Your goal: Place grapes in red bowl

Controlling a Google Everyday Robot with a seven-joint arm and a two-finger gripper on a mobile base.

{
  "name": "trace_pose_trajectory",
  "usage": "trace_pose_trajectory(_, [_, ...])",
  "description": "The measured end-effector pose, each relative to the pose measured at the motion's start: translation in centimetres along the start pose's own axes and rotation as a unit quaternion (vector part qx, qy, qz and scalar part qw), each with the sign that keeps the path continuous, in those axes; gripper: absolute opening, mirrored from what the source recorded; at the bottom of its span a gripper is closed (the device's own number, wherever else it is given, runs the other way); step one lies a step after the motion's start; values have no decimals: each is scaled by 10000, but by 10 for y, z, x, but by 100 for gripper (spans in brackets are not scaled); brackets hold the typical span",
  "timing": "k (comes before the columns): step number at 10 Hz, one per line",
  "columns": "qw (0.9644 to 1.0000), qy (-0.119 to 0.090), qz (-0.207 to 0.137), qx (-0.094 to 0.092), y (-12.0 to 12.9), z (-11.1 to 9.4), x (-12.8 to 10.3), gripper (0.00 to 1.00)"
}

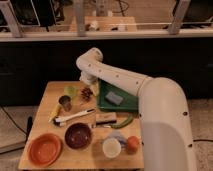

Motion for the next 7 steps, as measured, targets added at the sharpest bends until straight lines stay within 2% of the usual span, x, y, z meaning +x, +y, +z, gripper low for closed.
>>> trace_pose_trajectory(3, [9996,-264,99,-40,-15,15,-9,80])
trace_pose_trajectory(7, [9982,-574,44,-169,-34,43,-25,80])
